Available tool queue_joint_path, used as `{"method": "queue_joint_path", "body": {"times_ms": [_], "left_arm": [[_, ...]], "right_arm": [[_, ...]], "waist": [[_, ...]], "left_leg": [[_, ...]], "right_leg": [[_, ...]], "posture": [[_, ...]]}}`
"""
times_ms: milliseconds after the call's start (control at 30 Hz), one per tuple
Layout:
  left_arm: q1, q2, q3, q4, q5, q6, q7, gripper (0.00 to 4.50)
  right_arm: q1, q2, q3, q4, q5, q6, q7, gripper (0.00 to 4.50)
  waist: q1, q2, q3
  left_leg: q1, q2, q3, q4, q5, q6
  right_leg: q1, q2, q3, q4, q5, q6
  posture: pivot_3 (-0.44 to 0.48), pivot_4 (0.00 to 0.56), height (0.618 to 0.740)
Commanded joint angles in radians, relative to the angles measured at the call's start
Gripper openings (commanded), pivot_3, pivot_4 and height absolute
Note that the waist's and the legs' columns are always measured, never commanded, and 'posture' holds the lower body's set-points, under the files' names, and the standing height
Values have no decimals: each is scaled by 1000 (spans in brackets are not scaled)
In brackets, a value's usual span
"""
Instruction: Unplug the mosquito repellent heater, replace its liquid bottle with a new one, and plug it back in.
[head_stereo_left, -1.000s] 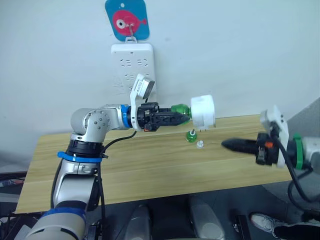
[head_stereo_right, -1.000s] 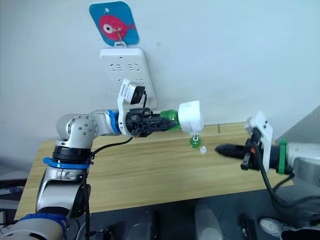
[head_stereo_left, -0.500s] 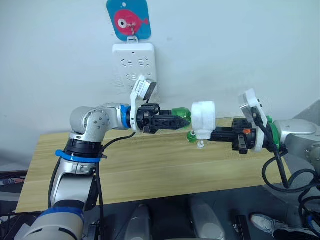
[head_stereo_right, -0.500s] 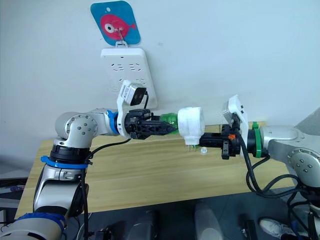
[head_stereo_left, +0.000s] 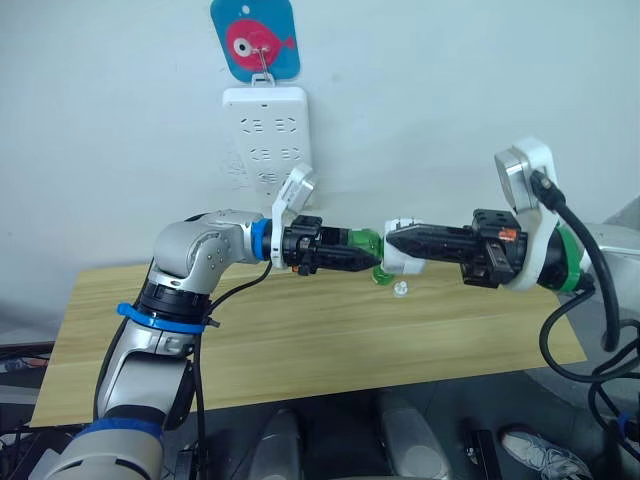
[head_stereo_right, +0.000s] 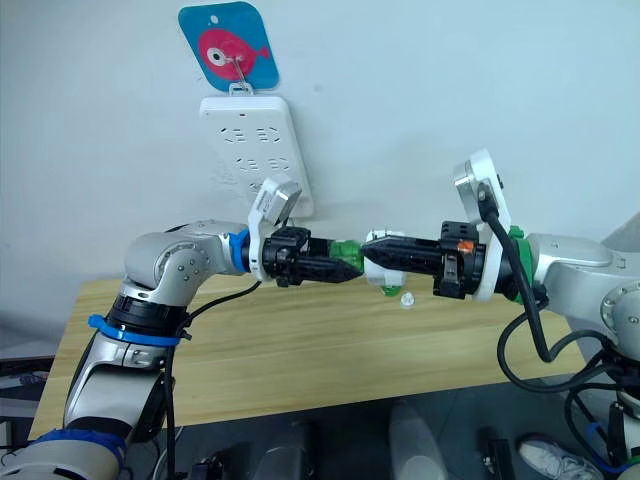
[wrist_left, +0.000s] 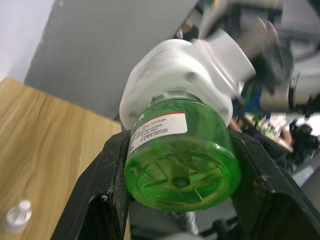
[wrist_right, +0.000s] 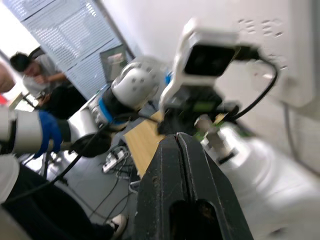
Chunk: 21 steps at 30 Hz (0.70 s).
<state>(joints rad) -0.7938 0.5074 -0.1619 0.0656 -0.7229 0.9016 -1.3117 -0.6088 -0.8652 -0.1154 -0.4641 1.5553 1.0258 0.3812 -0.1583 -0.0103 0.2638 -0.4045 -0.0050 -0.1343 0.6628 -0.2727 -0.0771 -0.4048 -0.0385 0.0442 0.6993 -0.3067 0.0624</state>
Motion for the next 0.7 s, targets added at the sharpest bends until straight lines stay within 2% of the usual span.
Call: {"method": "queue_joint_path", "body": {"times_ms": [33, 700], "left_arm": [[2, 22, -16, -83, -5, -33, -65, 2296], [-25, 4, 67, -125, -153, 124, -27, 2296]], "right_arm": [[-25, 9, -13, 11, 15, -9, -20, 0], [-6, 2, 20, 51, -93, 60, 64, 0]], "waist": [[0, 0, 0], [0, 0, 0]], "left_leg": [[0, 0, 0, 0, 0, 0], [0, 0, 0, 0, 0, 0]], "right_leg": [[0, 0, 0, 0, 0, 0], [0, 0, 0, 0, 0, 0]], "posture": [[-218, 205, 740], [-208, 207, 740]]}}
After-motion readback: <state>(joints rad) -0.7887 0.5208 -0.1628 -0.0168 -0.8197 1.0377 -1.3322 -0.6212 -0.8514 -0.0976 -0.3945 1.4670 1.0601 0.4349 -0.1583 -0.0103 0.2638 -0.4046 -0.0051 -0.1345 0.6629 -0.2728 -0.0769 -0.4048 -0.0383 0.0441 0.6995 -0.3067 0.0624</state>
